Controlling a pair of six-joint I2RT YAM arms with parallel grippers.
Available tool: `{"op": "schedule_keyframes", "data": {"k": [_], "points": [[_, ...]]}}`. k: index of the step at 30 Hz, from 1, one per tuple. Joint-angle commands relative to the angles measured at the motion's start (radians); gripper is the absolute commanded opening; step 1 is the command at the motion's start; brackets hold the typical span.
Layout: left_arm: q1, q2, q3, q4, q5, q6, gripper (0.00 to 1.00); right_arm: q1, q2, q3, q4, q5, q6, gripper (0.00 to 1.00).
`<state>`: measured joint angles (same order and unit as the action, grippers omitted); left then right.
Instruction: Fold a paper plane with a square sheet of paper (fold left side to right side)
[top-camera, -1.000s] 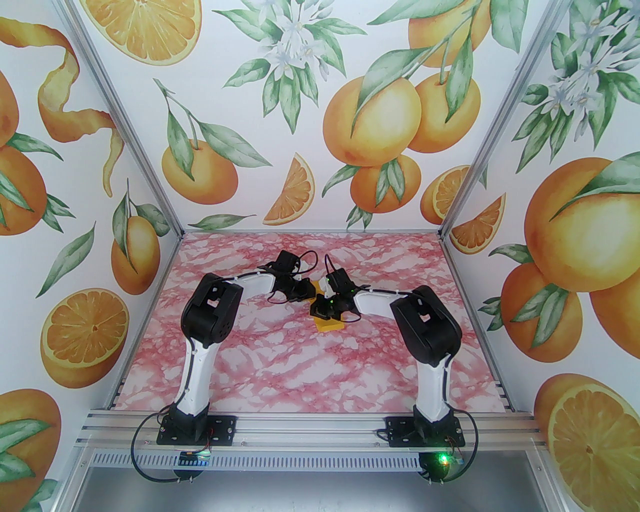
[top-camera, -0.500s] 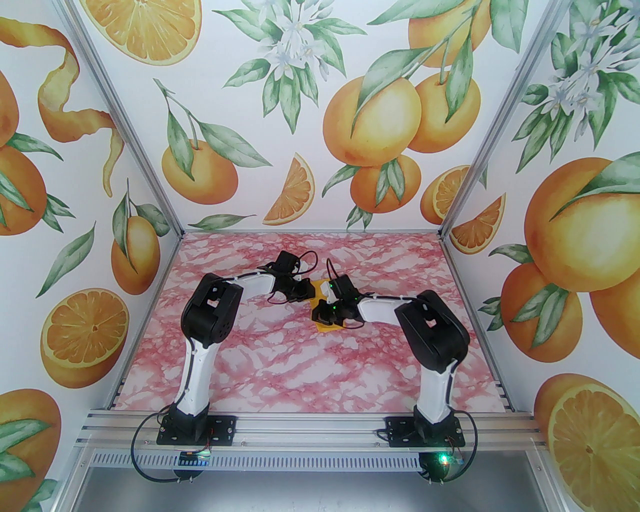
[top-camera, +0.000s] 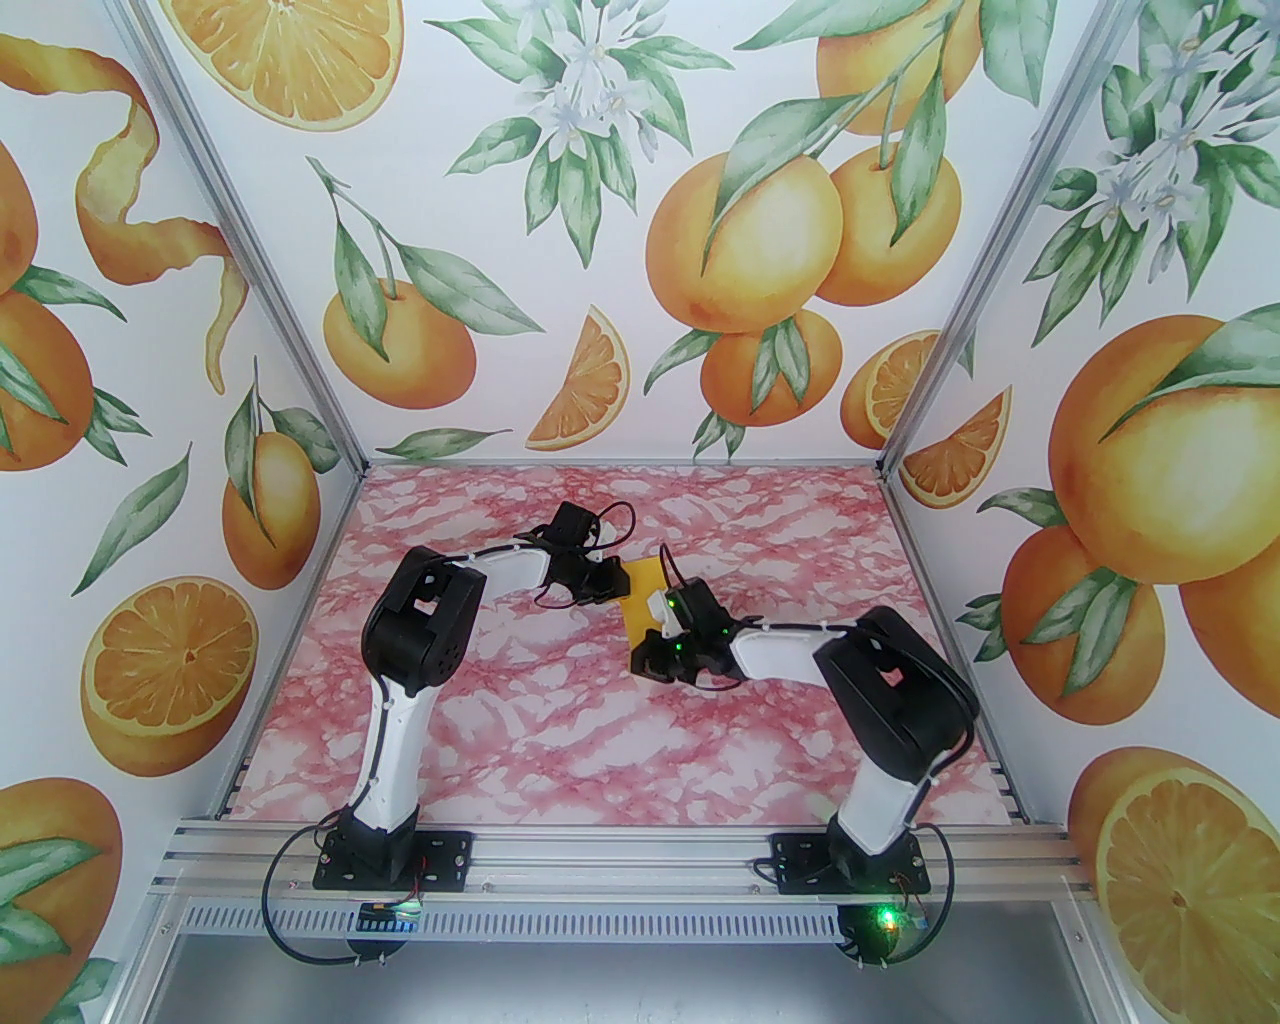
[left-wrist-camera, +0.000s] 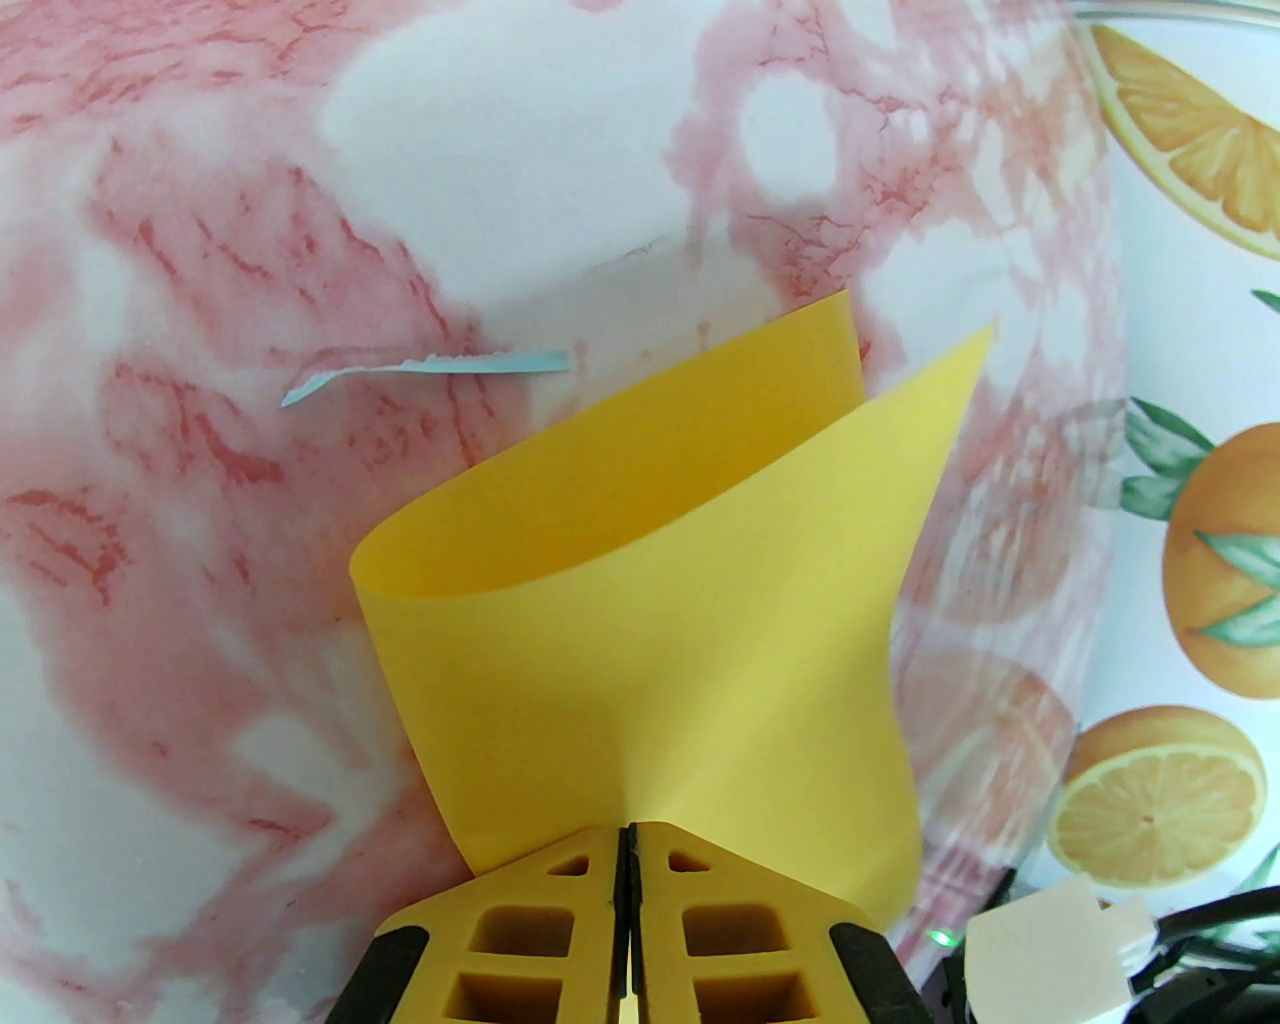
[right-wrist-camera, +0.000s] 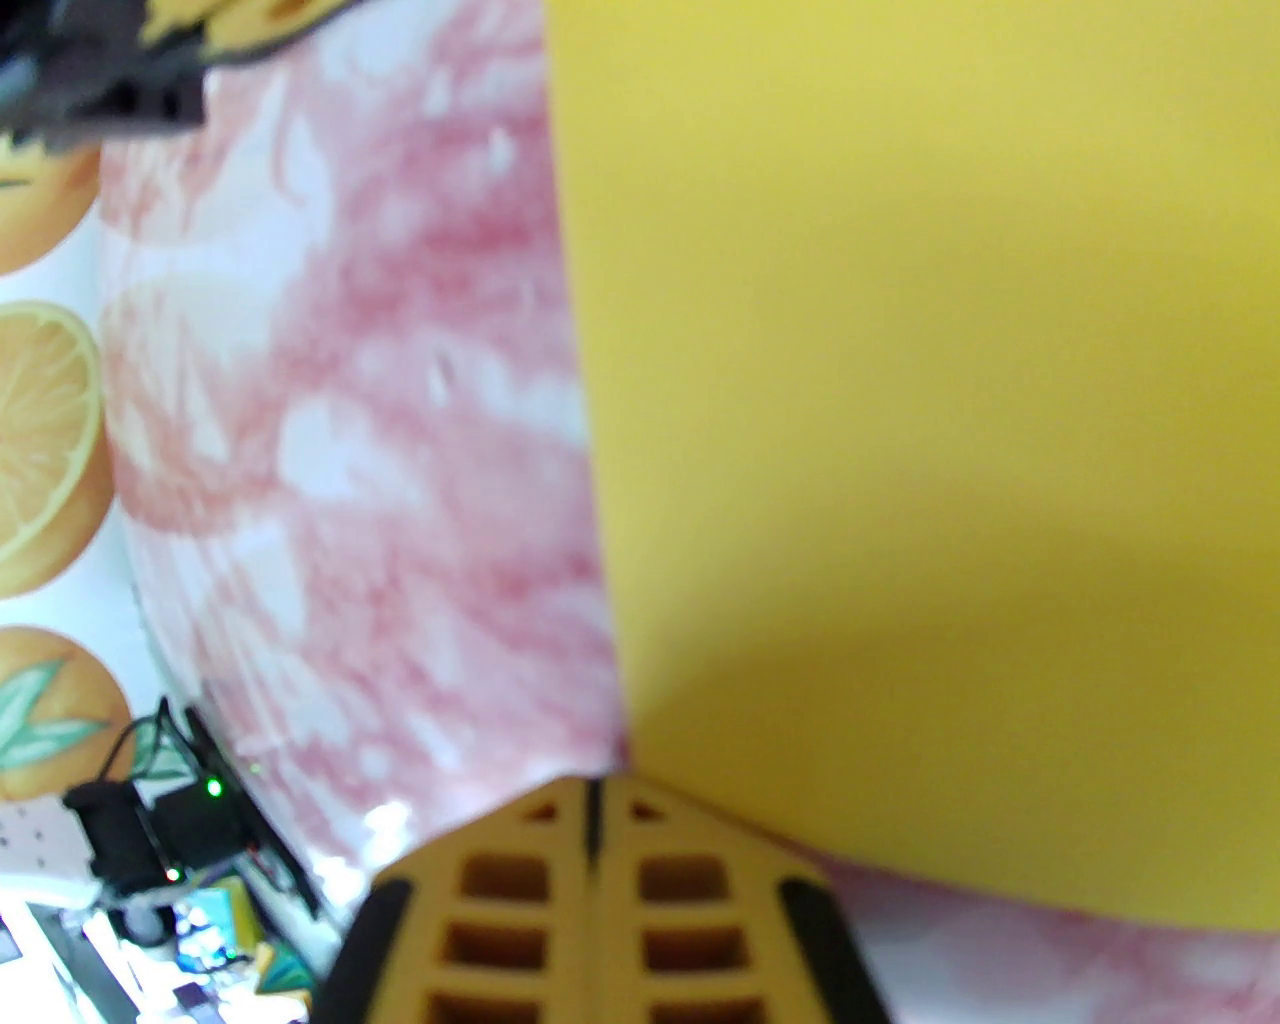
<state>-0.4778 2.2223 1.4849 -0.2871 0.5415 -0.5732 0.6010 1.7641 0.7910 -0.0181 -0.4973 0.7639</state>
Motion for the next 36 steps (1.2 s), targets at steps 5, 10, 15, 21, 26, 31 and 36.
{"op": "schedule_keyframes", "data": {"k": [5,10,15,21,26,31,36], "points": [[-0.005,0.02,-0.036,-0.046,-0.06,0.016,0.11,0.01,-0.067,0.069,-0.155,0.017,-0.012,0.0],[-0.008,0.027,-0.024,-0.054,-0.052,0.018,0.1,-0.028,-0.041,0.161,-0.139,-0.016,-0.001,0.0],[-0.01,0.025,-0.02,-0.058,-0.051,0.017,0.11,-0.07,0.061,0.237,-0.126,-0.036,-0.008,0.0],[-0.012,0.025,-0.014,-0.064,-0.047,0.015,0.11,-0.089,0.171,0.271,-0.08,-0.072,-0.009,0.0],[-0.012,0.018,-0.009,-0.071,-0.044,0.017,0.11,-0.098,0.191,0.227,-0.066,-0.055,-0.015,0.0],[-0.012,-0.001,0.01,-0.077,-0.03,0.018,0.12,-0.102,0.199,0.187,-0.049,-0.049,-0.023,0.0],[-0.012,-0.006,0.027,-0.067,-0.015,0.041,0.12,-0.102,0.205,0.177,-0.051,-0.042,-0.029,0.0]]}}
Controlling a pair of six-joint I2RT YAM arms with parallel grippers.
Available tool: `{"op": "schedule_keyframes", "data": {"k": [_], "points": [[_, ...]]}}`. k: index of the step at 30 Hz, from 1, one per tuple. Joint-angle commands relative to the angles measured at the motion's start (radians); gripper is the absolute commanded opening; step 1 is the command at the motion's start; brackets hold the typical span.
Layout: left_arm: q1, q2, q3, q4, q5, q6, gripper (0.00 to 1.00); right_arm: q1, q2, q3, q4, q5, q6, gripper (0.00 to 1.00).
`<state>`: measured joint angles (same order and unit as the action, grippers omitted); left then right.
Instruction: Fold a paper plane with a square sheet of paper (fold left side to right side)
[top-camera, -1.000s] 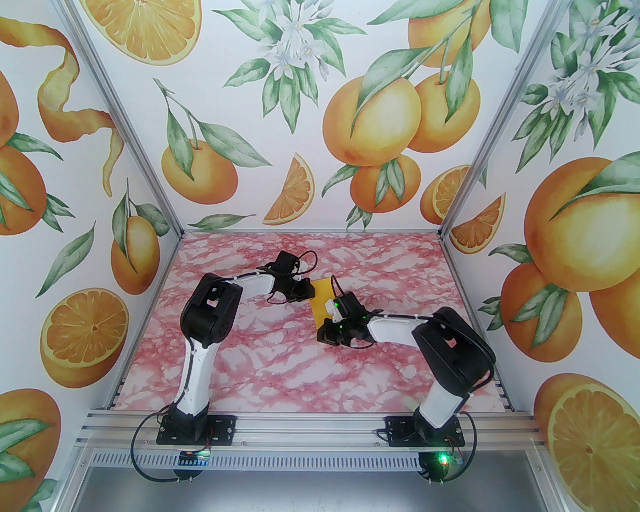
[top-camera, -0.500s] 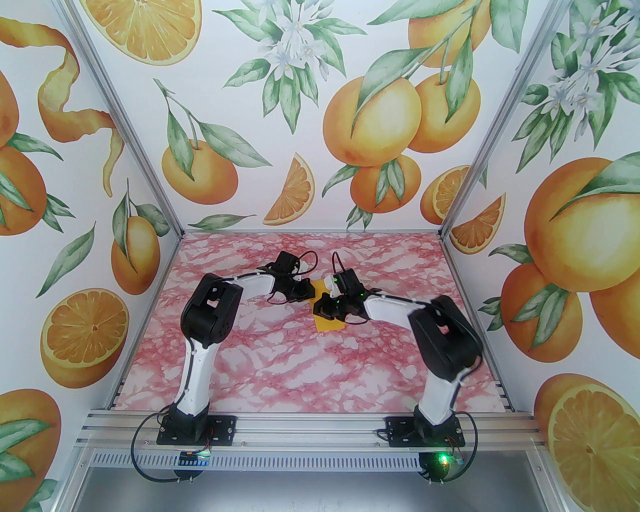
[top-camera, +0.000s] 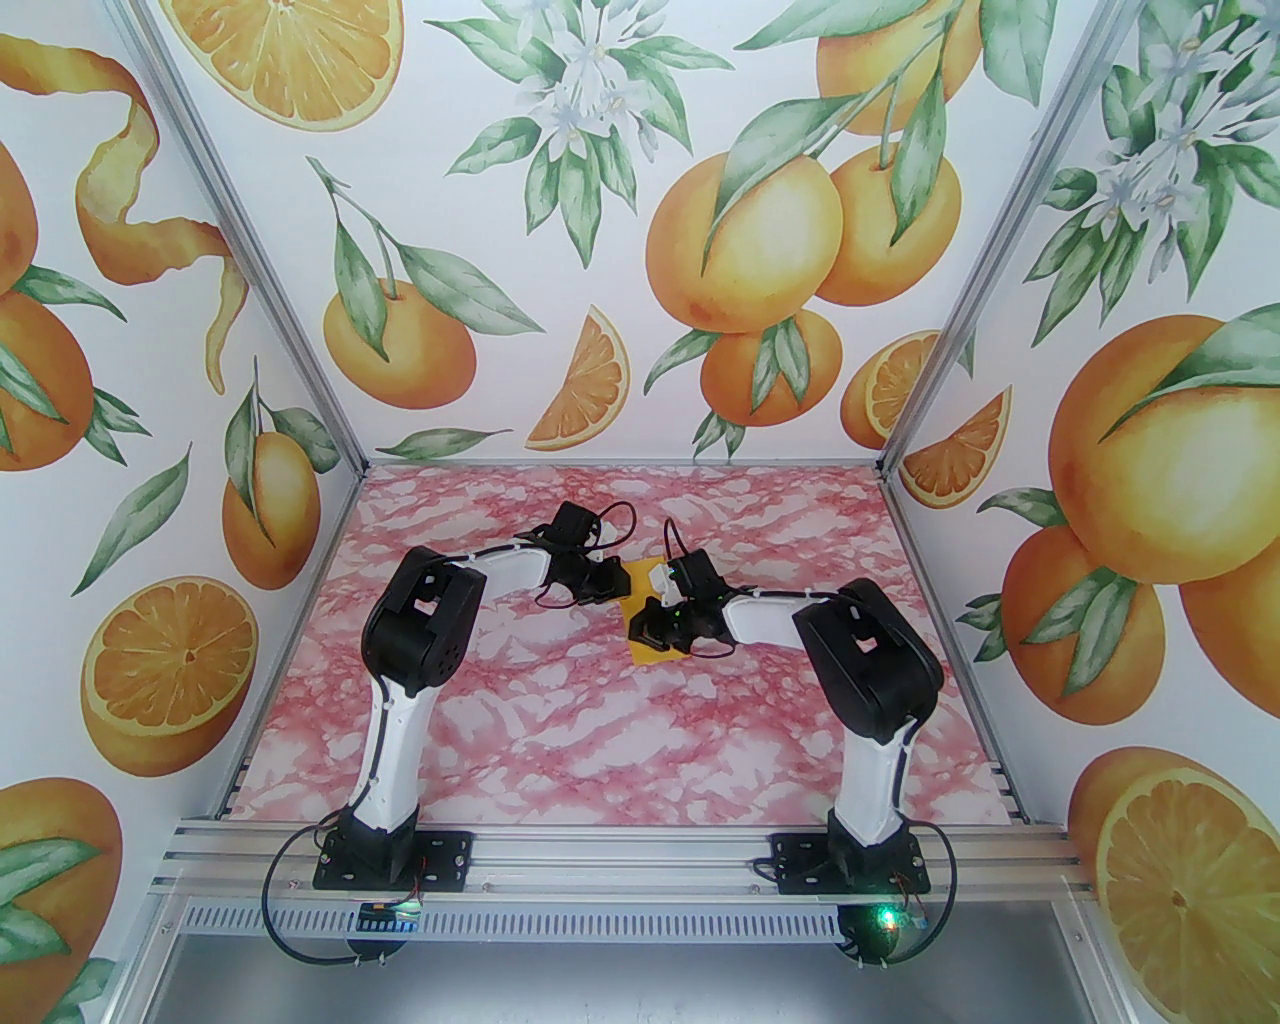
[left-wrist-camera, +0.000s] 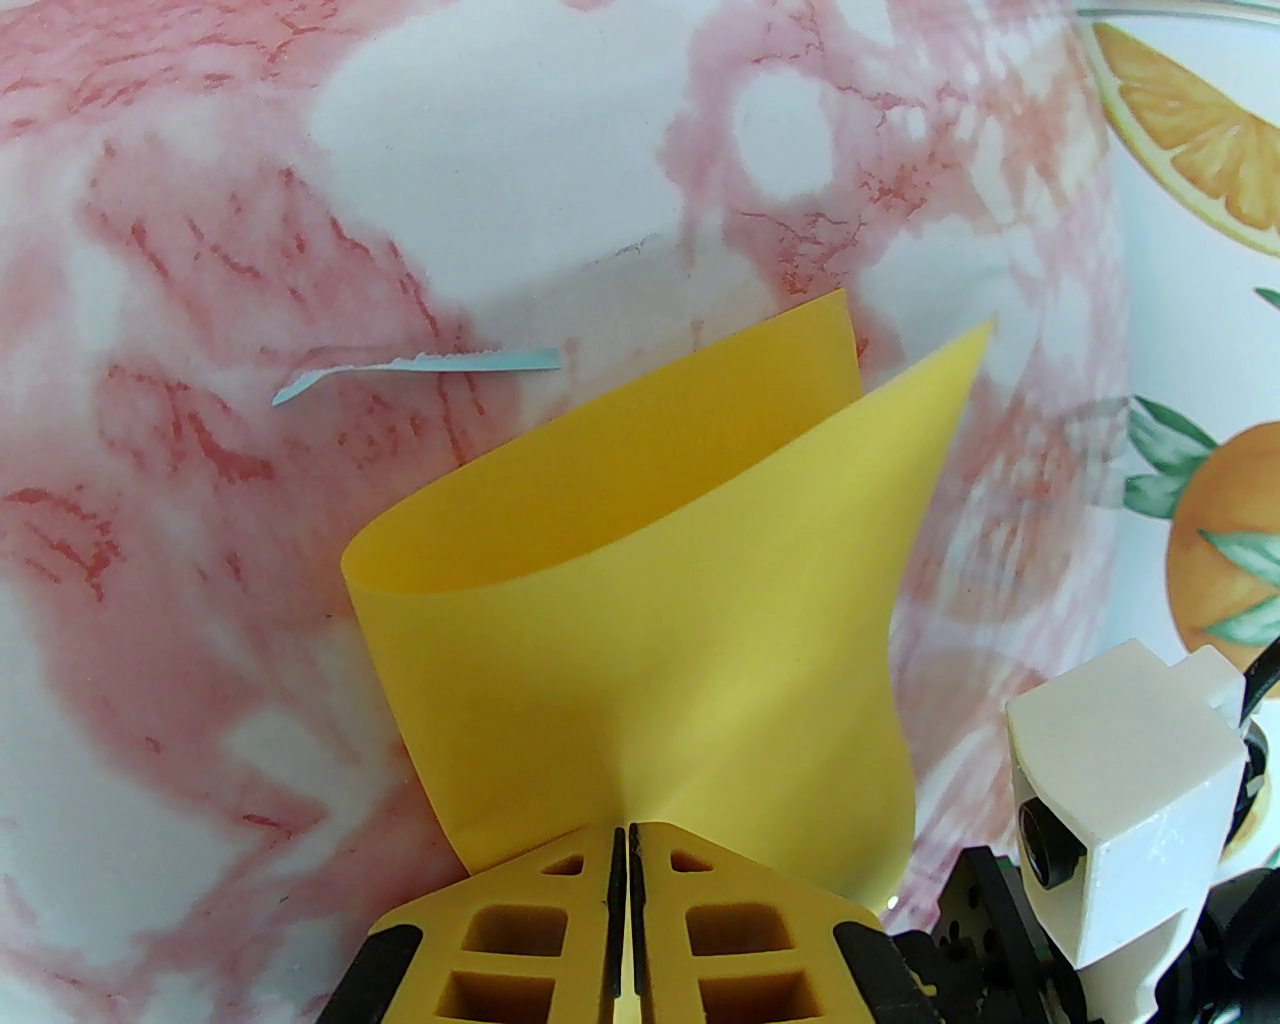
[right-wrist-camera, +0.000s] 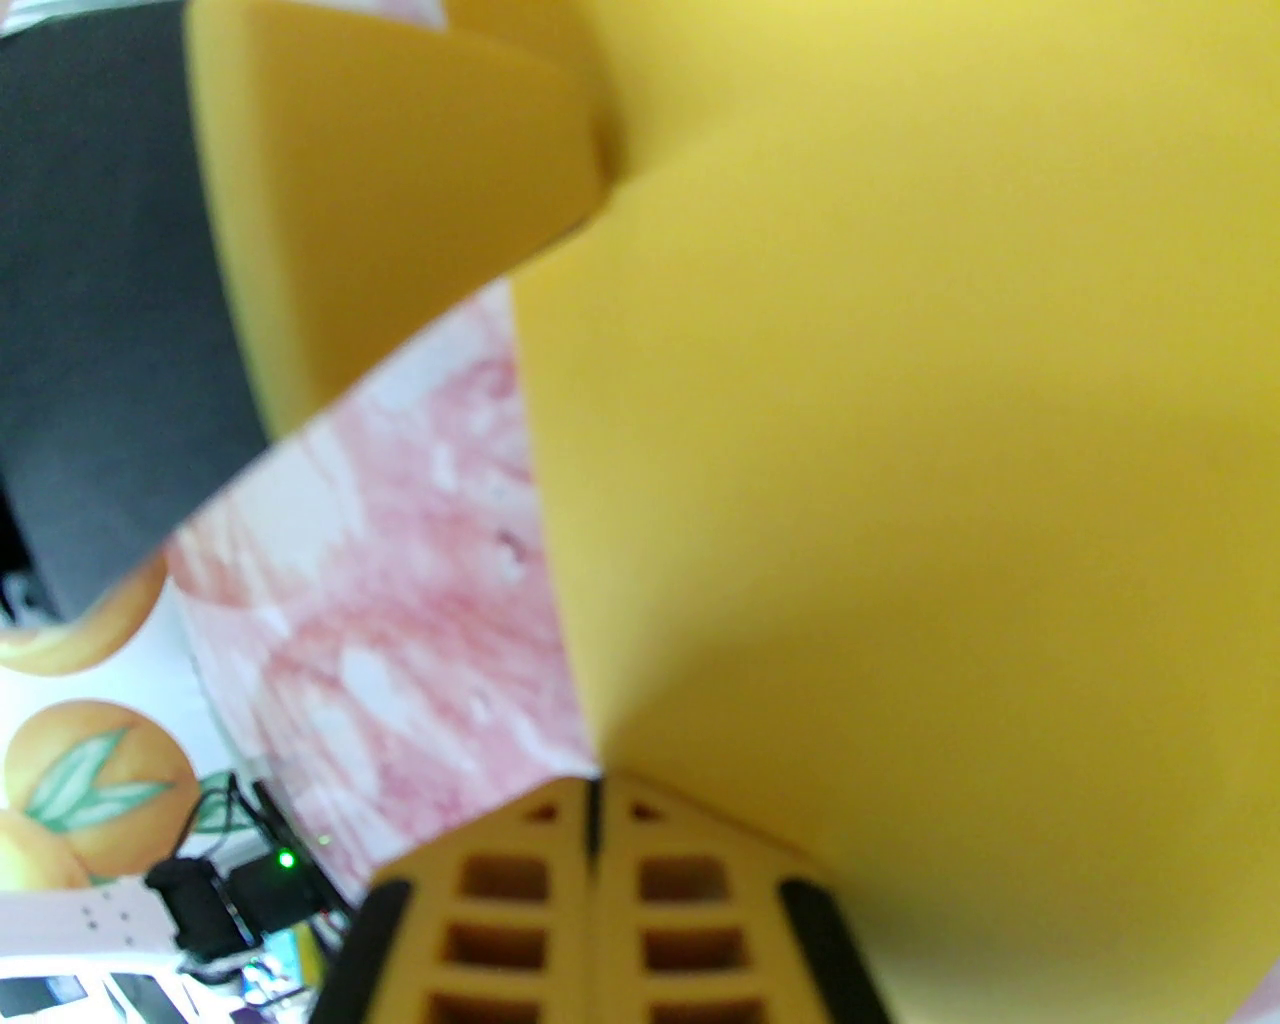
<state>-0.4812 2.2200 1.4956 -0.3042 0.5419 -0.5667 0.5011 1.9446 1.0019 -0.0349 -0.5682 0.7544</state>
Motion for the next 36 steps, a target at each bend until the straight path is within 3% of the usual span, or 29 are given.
{"op": "schedule_keyframes", "data": {"k": [1,15,36], "points": [[-0.003,0.004,0.02,-0.047,-0.01,0.043,0.12,-0.002,0.026,-0.035,-0.036,0.029,-0.02,0.0],[0.063,0.063,0.057,0.002,0.001,0.117,0.14,0.004,0.037,-0.091,-0.038,0.023,-0.03,0.0],[0.158,0.276,0.441,-0.204,-0.012,0.199,0.14,0.006,0.016,-0.112,-0.031,0.031,-0.014,0.0]]}}
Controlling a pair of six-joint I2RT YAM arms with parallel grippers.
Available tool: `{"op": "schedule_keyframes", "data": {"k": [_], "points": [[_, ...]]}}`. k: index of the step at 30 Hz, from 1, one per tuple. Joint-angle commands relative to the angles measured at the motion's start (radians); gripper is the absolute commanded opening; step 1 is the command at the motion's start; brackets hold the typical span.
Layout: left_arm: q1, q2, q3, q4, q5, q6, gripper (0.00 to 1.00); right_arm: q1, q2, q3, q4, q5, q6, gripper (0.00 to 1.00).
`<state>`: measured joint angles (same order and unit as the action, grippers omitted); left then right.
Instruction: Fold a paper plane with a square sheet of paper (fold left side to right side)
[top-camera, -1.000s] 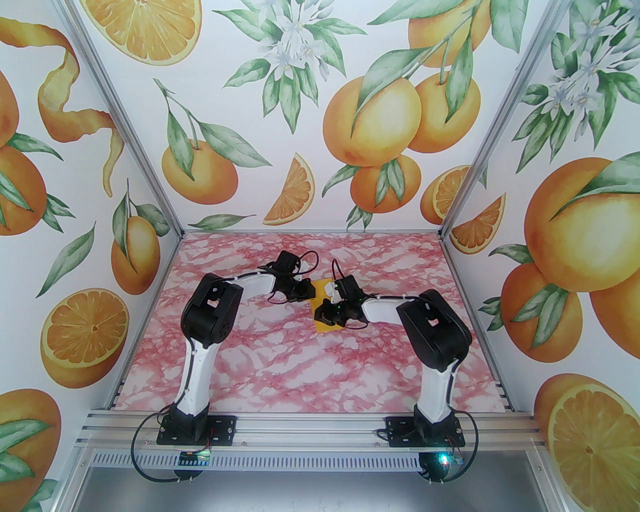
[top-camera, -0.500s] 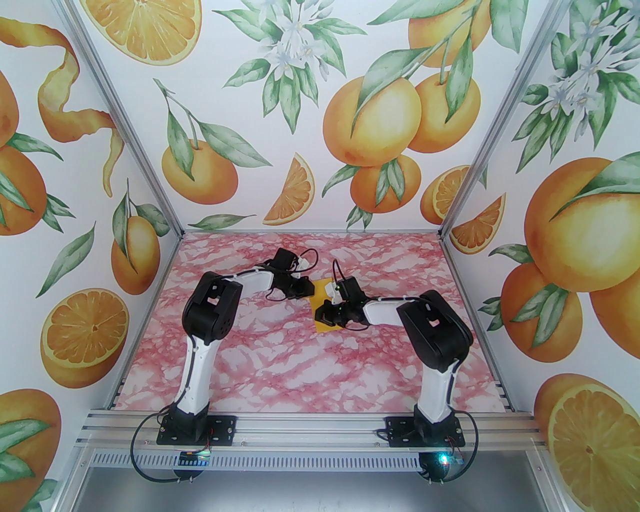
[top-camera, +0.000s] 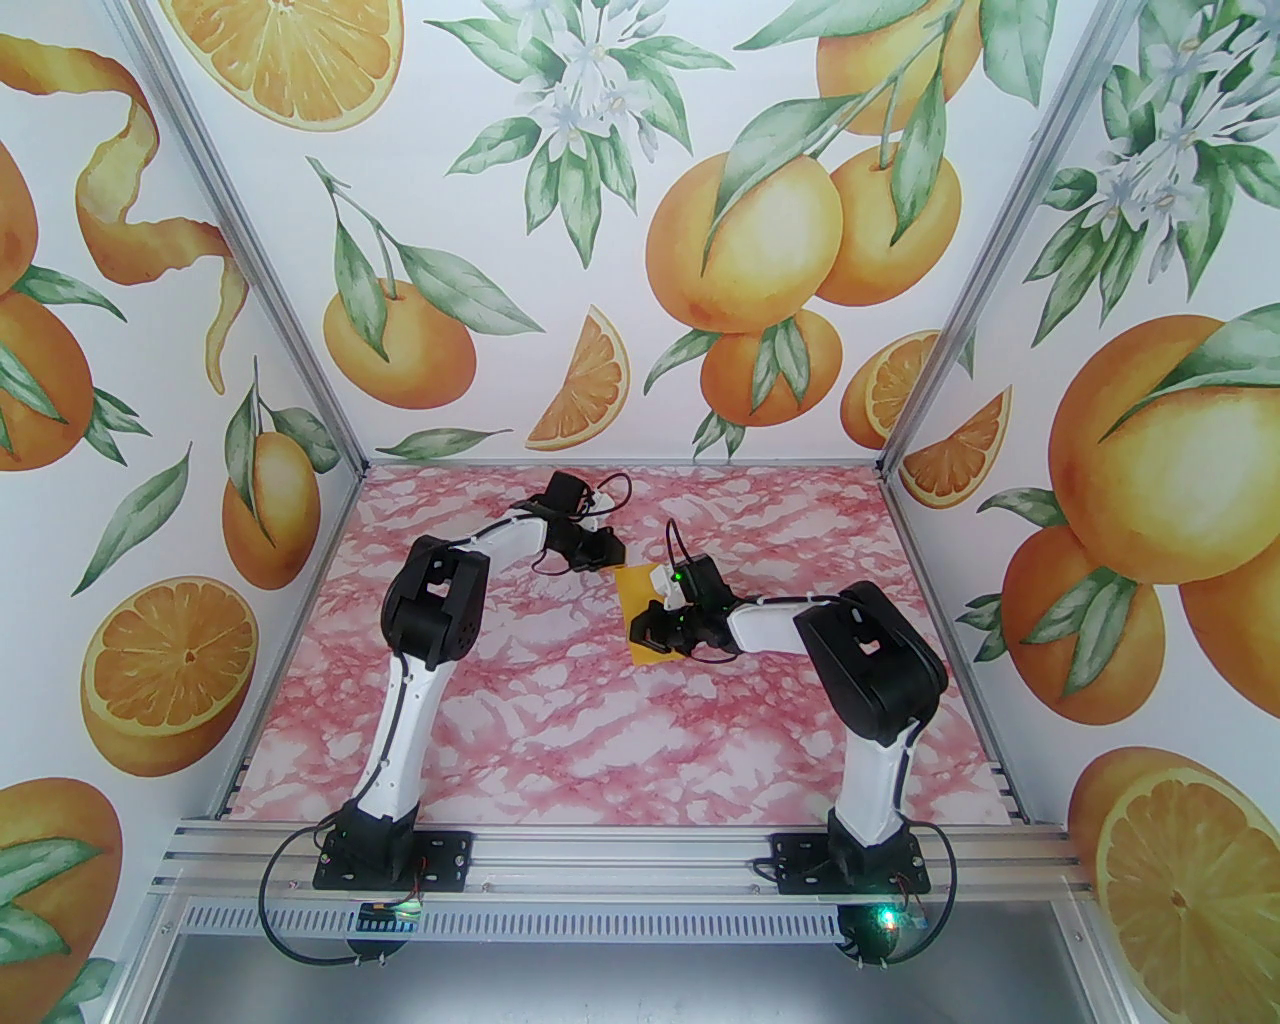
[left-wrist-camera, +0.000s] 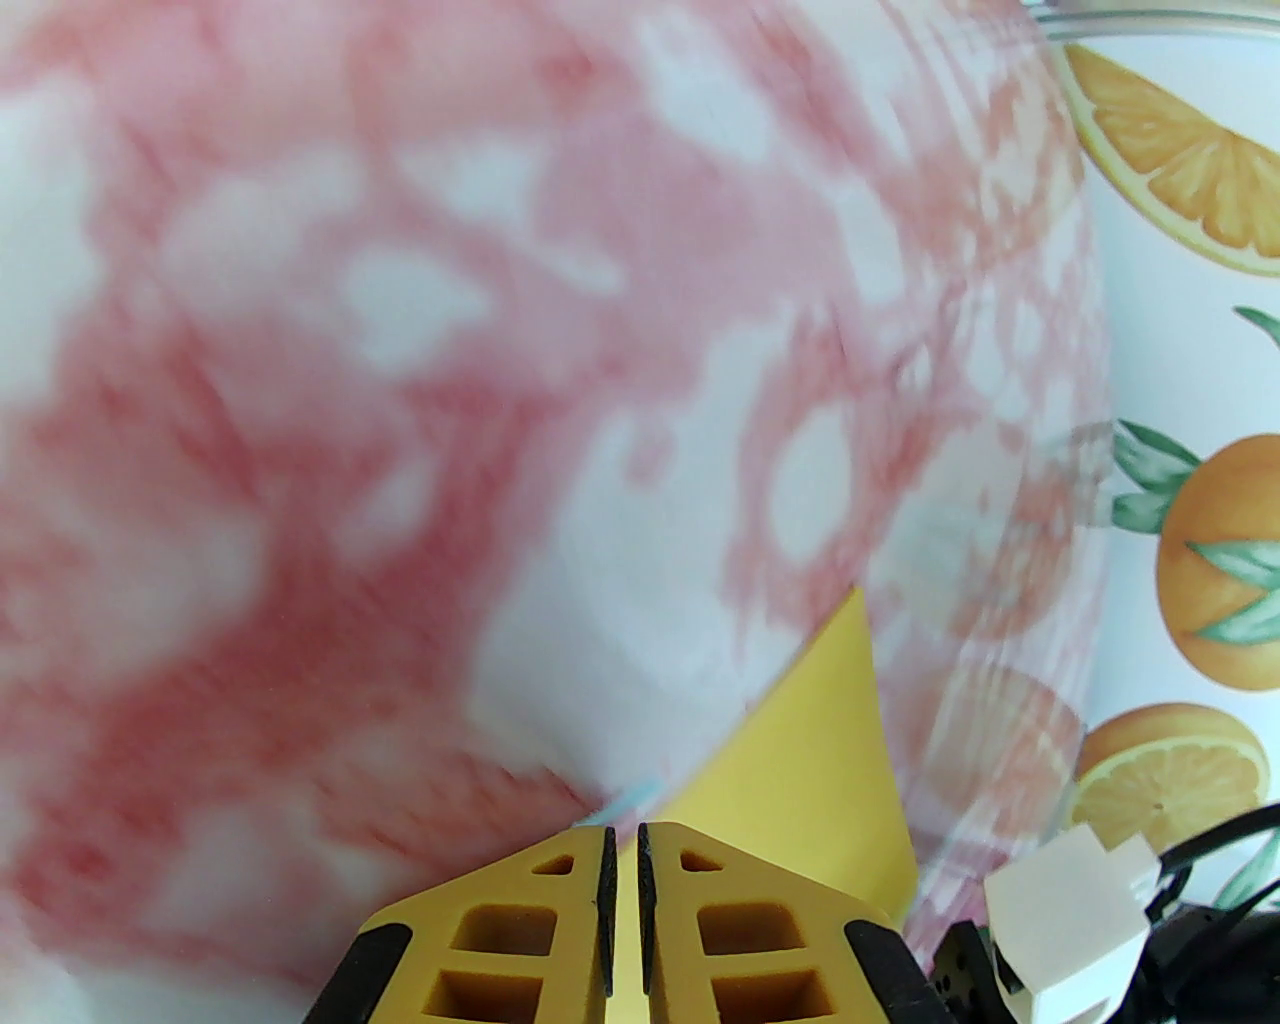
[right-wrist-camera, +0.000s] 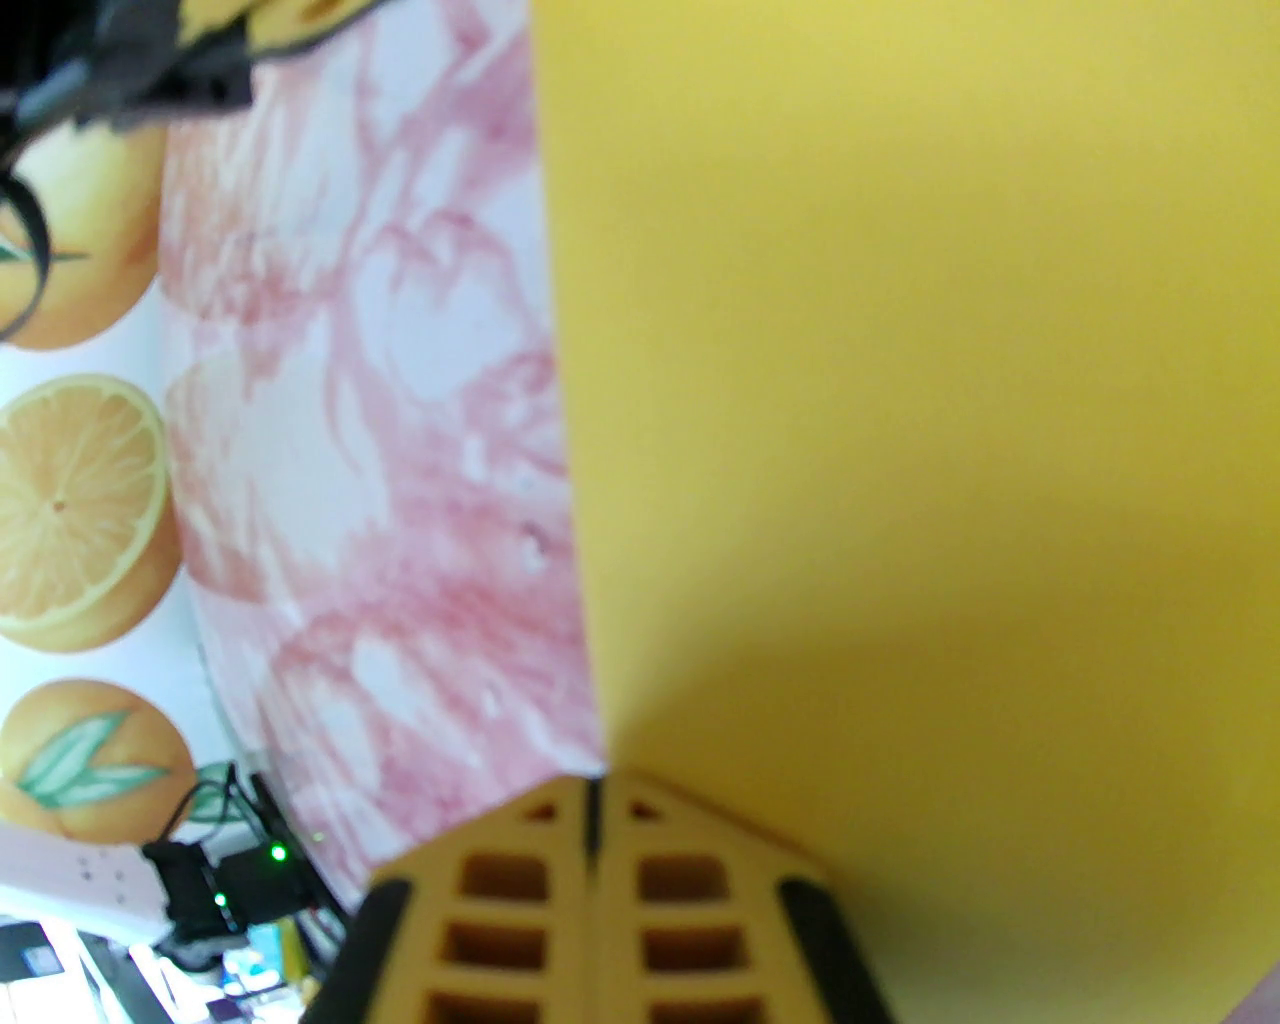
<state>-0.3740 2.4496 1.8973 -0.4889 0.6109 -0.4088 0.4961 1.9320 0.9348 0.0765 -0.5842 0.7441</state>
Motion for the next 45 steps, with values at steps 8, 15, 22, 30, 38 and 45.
{"op": "schedule_keyframes", "data": {"k": [8,15,22,30,38,45], "points": [[0.026,-0.118,-0.018,-0.017,-0.047,0.013,0.18,0.011,-0.048,0.057,-0.199,0.07,-0.006,0.0],[-0.029,-0.334,-0.321,0.103,-0.083,-0.062,0.18,-0.028,-0.167,0.113,-0.294,0.135,-0.034,0.23],[-0.117,-0.425,-0.537,0.236,-0.096,-0.163,0.17,-0.106,-0.237,0.056,-0.385,0.17,-0.128,0.27],[-0.16,-0.398,-0.566,0.257,-0.117,-0.176,0.16,-0.146,-0.242,-0.009,-0.393,0.179,-0.173,0.29],[-0.161,-0.358,-0.589,0.246,-0.111,-0.151,0.15,-0.147,-0.234,-0.034,-0.372,0.189,-0.163,0.29],[-0.164,-0.312,-0.59,0.231,-0.127,-0.139,0.15,-0.146,-0.241,-0.037,-0.374,0.193,-0.161,0.28]]}}
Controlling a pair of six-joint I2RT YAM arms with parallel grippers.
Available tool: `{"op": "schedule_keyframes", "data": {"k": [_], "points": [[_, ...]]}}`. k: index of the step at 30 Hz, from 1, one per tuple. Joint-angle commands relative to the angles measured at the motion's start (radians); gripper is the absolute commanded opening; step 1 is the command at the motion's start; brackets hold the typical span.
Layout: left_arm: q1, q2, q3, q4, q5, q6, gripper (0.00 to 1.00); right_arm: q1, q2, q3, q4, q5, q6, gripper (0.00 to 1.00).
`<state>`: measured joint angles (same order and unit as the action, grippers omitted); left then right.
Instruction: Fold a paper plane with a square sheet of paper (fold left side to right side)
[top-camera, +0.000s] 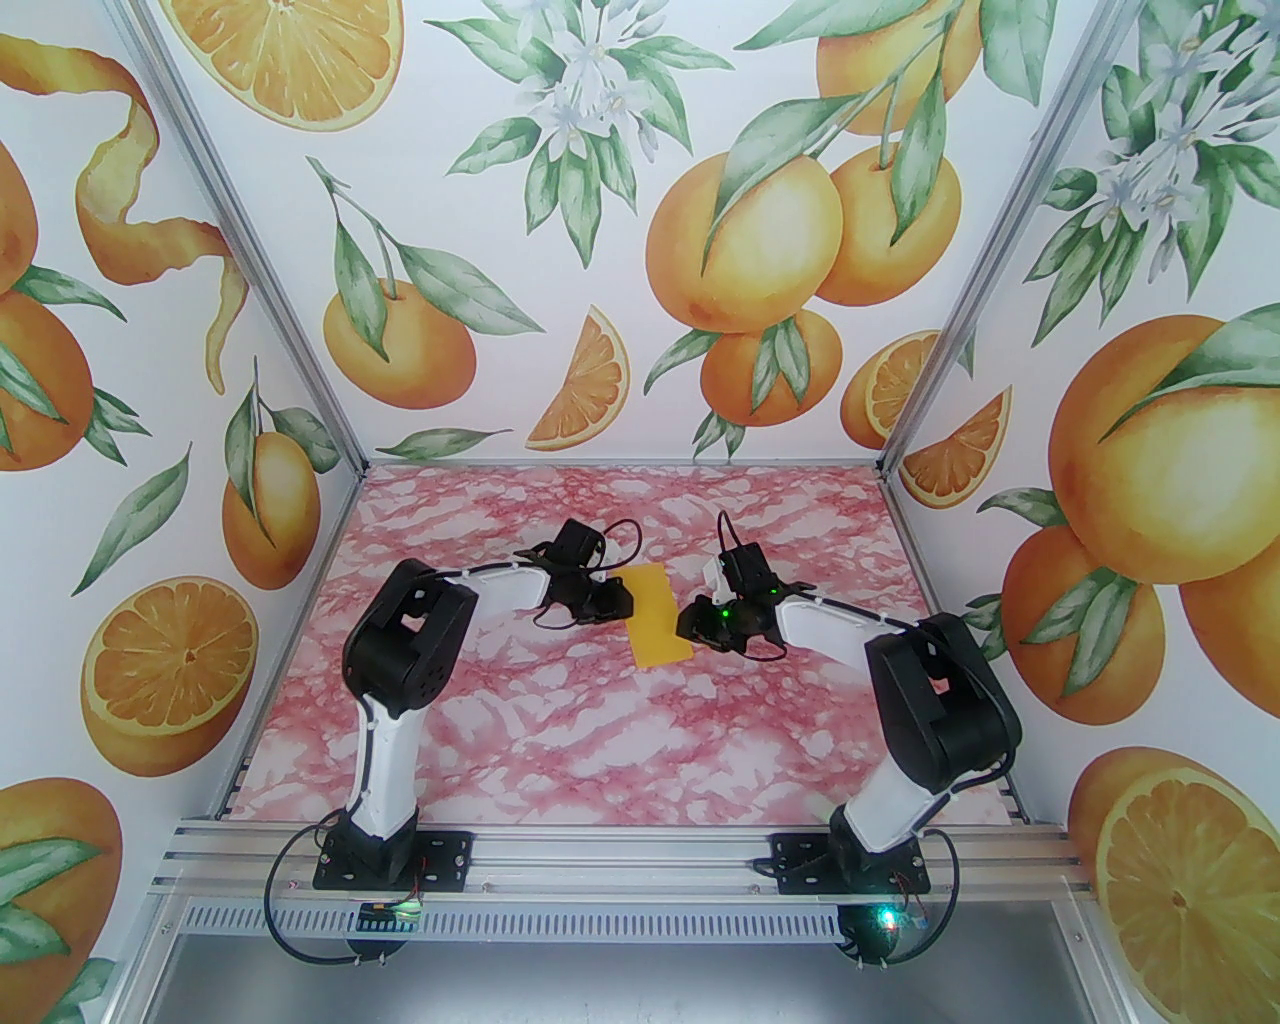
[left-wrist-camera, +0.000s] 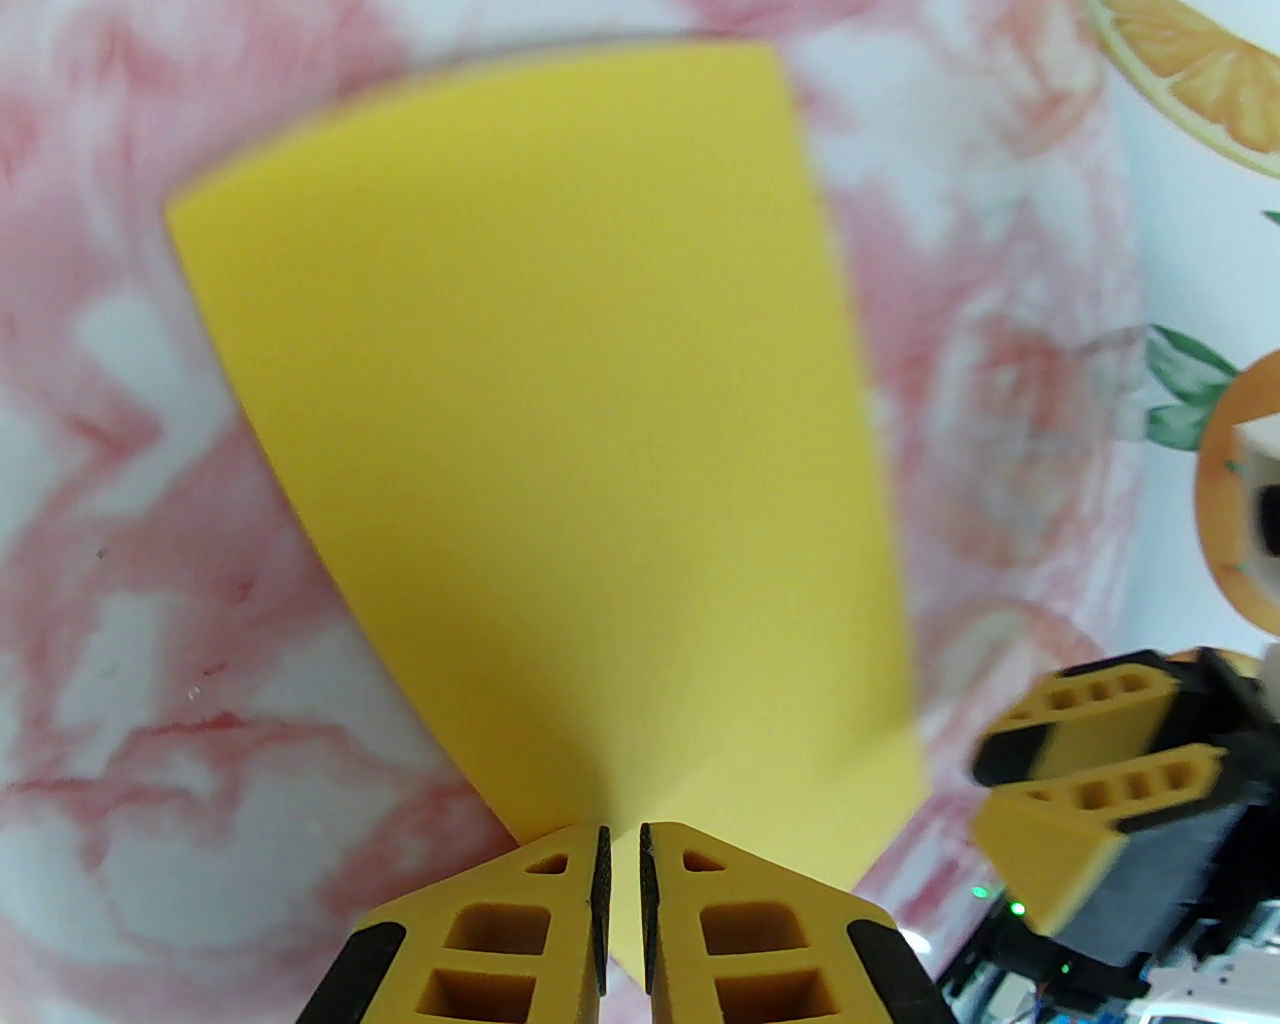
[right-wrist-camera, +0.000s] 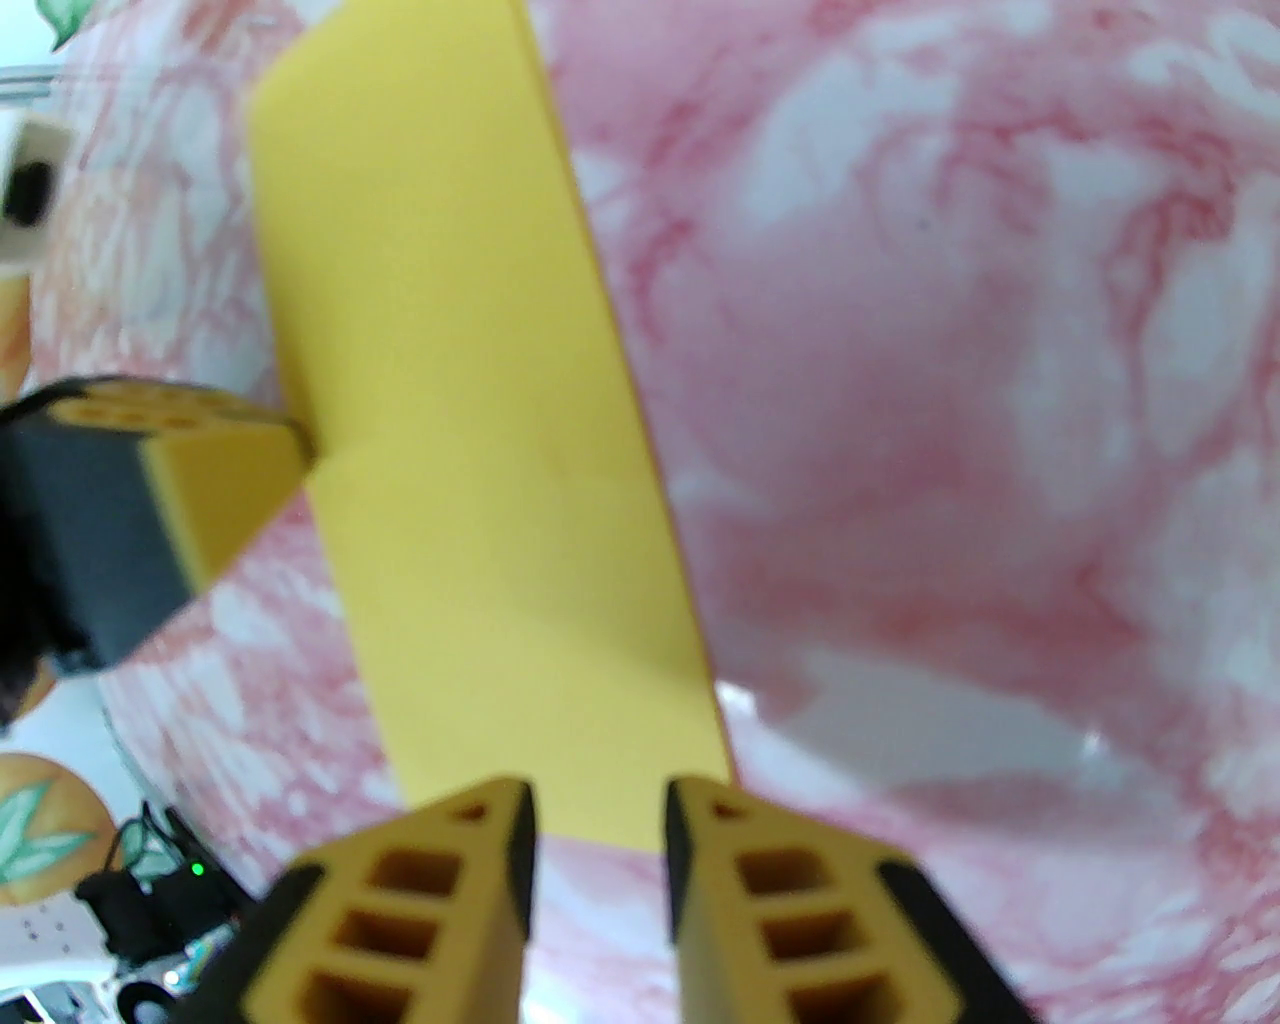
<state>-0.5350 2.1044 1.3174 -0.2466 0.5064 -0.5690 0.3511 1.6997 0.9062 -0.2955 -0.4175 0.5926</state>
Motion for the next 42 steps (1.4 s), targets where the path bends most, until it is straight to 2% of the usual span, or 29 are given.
{"op": "schedule_keyframes", "data": {"k": [1,10,18,27,35,42], "points": [[-0.002,0.035,-0.009,-0.022,-0.026,0.024,0.14,-0.001,-0.009,-0.009,-0.004,0.029,-0.009,0.28],[-0.005,0.028,0.002,-0.046,-0.032,0.04,0.14,-0.001,0.018,0.0,-0.026,0.019,-0.017,0.3],[-0.013,0.029,0.008,-0.047,-0.03,0.039,0.14,0.0,0.017,-0.012,-0.045,0.043,-0.012,0.38],[-0.016,0.038,0.013,-0.042,-0.028,0.036,0.14,-0.001,0.037,-0.016,0.005,-0.066,0.031,0.36],[-0.022,0.04,0.016,-0.042,-0.025,0.036,0.14,0.0,-0.015,-0.01,0.015,-0.071,0.047,0.34],[-0.025,0.038,0.014,-0.04,-0.025,0.036,0.14,0.008,-0.017,-0.004,0.091,-0.136,0.084,0.35]]}}
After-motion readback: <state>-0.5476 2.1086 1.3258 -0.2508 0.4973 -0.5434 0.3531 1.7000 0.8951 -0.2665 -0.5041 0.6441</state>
